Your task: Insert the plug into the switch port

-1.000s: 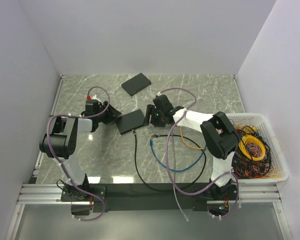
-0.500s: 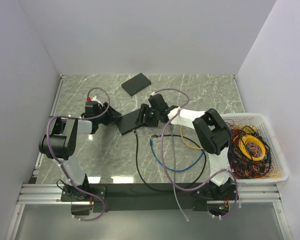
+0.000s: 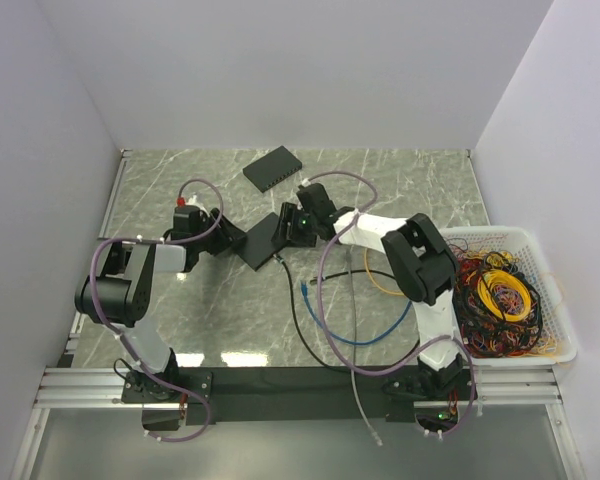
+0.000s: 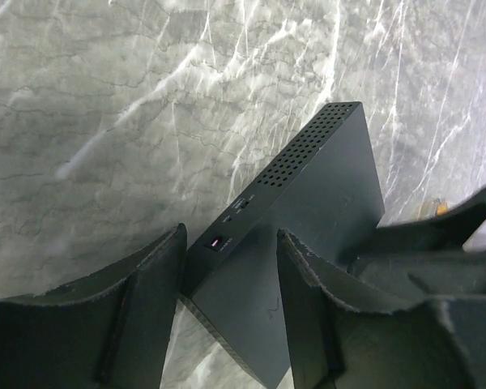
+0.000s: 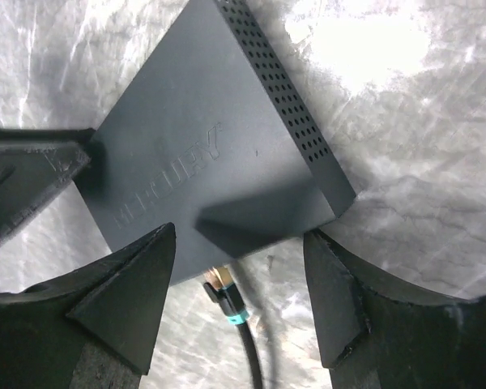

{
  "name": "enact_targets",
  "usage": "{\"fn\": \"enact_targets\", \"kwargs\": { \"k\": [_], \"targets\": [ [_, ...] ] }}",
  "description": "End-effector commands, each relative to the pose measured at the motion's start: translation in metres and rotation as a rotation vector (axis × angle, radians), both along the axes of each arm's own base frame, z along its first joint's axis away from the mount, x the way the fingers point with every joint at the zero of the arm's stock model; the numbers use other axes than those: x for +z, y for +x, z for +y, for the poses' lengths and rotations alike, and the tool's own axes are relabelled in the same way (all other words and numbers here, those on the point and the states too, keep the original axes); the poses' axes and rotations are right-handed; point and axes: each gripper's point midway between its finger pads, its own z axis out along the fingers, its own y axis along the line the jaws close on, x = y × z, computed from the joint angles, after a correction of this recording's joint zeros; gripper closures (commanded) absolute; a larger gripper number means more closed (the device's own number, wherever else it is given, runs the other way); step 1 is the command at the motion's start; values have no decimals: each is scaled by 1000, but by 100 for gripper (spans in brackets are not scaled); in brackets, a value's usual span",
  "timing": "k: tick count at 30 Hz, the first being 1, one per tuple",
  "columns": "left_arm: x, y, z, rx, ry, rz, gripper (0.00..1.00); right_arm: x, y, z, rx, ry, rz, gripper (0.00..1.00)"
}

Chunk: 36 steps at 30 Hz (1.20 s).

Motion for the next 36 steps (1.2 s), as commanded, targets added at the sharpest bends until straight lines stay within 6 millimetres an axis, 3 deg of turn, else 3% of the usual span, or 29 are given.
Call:
{"fn": "enact_targets", "kwargs": {
  "k": [1,3,5,6,7,10,15,16,25,31,34,36],
  "targets": [
    [-23,-22,-5,-28,38,143,44,31,-6,-11,30,-17,-118,28],
    [-18,-12,-2,-23,57,129,44,26,-17,-27,38,-59,-136,28],
    [-14,-4,2,-12,71,116,43,39,-24,-34,46,-63,-176,28],
    [-10,3,4,-12,80,103,43,33,-34,-38,59,-70,-168,28],
    [-9,7,6,-8,84,96,43,41,-38,-37,67,-61,-183,28],
    [-1,22,7,-28,51,49,44,35,-57,-30,125,-82,-189,28],
    [5,37,-5,-99,-22,-29,48,23,-63,-18,158,-147,-203,28],
    [14,42,-9,-118,-44,-88,48,15,-64,-17,164,-167,-190,28],
    [15,22,-31,-254,-148,-185,56,-7,-53,-11,170,-252,-189,39],
    [13,12,-44,-314,-176,-213,58,-14,-53,-7,180,-311,-206,64],
    [8,10,-52,-341,-178,-213,59,-15,-54,-7,180,-325,-213,69],
    [3,8,-55,-349,-185,-204,59,-17,-54,-8,176,-336,-213,77]
  ]
}}
